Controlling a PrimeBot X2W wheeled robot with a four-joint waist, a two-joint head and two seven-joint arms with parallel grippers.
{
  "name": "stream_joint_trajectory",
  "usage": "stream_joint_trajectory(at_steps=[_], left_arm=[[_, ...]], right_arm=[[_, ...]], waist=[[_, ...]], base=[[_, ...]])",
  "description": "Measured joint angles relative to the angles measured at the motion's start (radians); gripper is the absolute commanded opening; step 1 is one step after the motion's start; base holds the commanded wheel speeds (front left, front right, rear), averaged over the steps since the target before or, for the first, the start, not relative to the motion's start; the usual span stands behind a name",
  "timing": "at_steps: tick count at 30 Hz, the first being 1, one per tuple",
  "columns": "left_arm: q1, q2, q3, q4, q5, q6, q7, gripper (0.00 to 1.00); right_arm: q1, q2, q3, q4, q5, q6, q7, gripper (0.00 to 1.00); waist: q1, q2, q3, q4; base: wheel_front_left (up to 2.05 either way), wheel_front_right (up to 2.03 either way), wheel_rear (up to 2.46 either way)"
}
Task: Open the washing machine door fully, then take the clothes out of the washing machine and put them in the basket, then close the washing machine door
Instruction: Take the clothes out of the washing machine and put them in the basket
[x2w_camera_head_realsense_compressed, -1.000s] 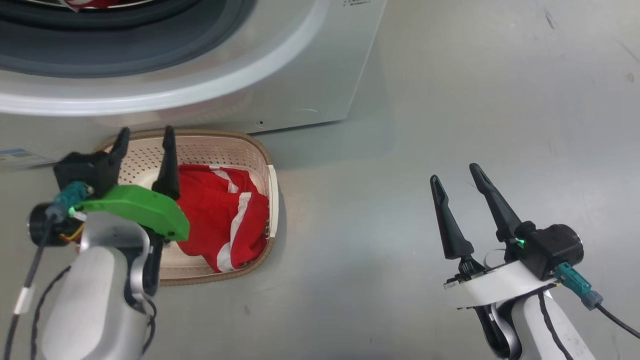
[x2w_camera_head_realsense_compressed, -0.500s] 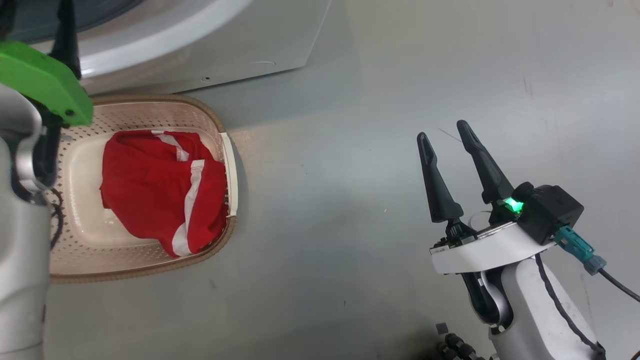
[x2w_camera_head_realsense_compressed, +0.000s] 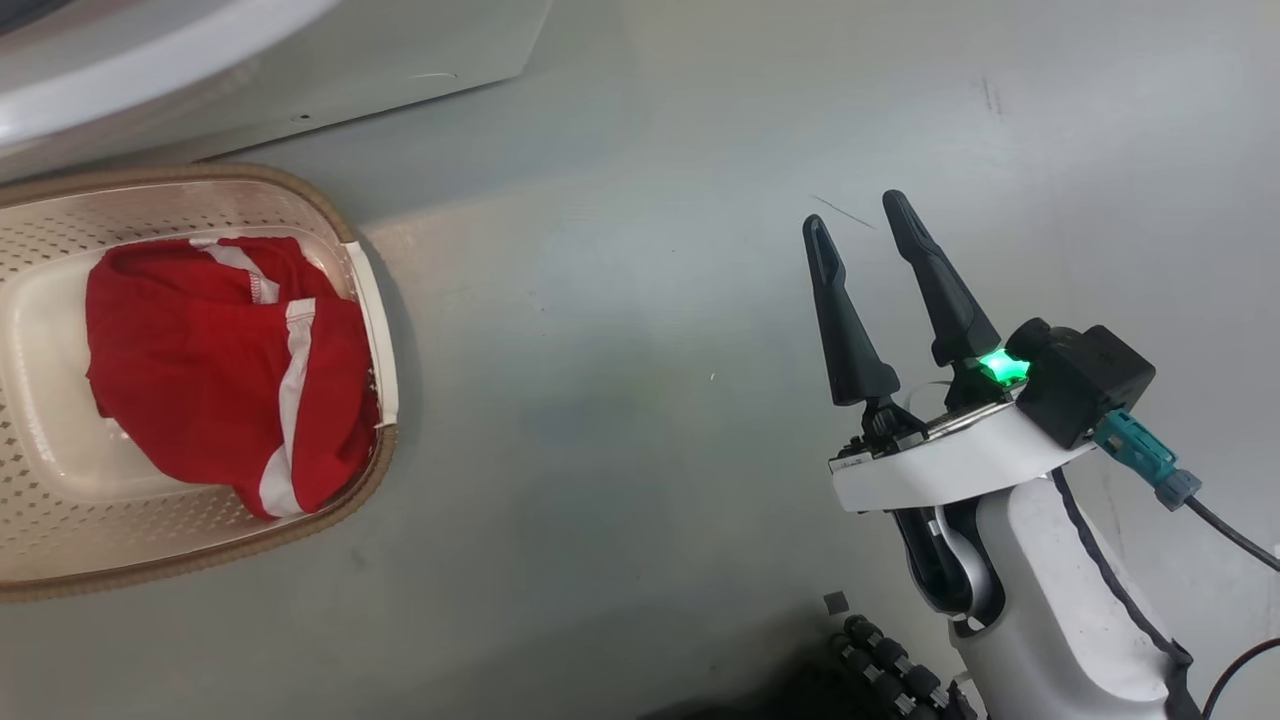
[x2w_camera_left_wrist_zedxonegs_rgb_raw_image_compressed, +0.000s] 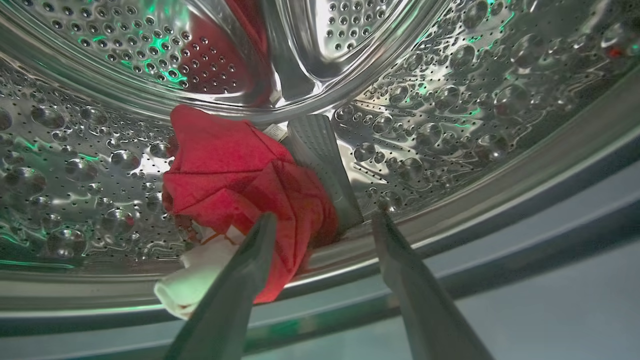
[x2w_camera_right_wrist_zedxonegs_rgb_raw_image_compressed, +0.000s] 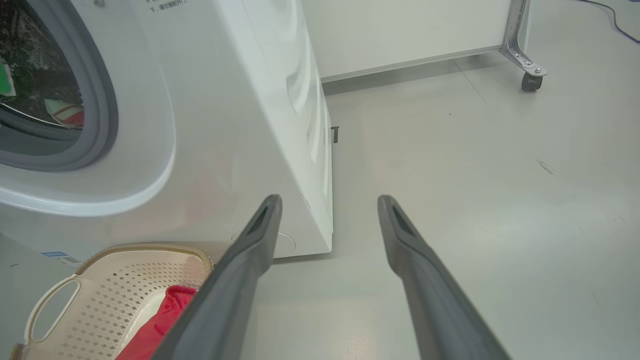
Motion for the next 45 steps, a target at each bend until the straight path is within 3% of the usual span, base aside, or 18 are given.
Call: stream_joint_trajectory(at_steps=[5,14,23,24,26,28,45], left_arm=[[-0.048,0.051,0.011,0.045,0.009,-0.008,0.072,1.0],[-0.097,0.087,0.009,0.132,0.023,-0.007,0.172,1.0],[-0.118,0.115,0.013,0.19,0.04,0.028,0.267,1.0],[-0.12,0.115,0.013,0.192,0.04,0.028,0.274,0.77],[-0.13,0.114,0.013,0.194,0.04,0.029,0.291,0.46],[-0.136,0.114,0.013,0.197,0.04,0.033,0.304,0.0],[-0.152,0.093,0.001,0.174,0.028,0.016,0.271,0.0]], right_arm=[[-0.018,0.0,0.02,0.003,0.017,-0.007,0.0,1.0],[-0.023,0.0,0.029,0.012,0.044,-0.016,0.0,1.0],[-0.035,0.001,0.033,0.014,0.049,-0.018,0.0,1.0],[-0.035,0.001,0.033,0.014,0.049,-0.02,0.0,1.0],[-0.036,0.001,0.033,0.014,0.049,-0.025,0.0,1.0],[-0.038,0.001,0.033,0.014,0.049,-0.025,0.0,1.0],[-0.064,0.001,0.017,0.016,0.037,-0.026,0.0,1.0]], waist=[[0.0,0.0,0.018,-0.031],[0.0,0.0,0.034,-0.066],[0.0,0.0,0.034,-0.073],[0.0,0.0,0.034,-0.073],[0.0,0.0,0.035,-0.072],[0.0,0.0,0.036,-0.071],[0.0,0.0,0.033,-0.046]], base=[[0.0,0.0,0.0],[0.0,0.0,0.0],[0.0,0.0,0.0],[0.0,0.0,0.0],[0.0,0.0,0.0],[0.0,0.0,0.0],[0.0,0.0,0.0]])
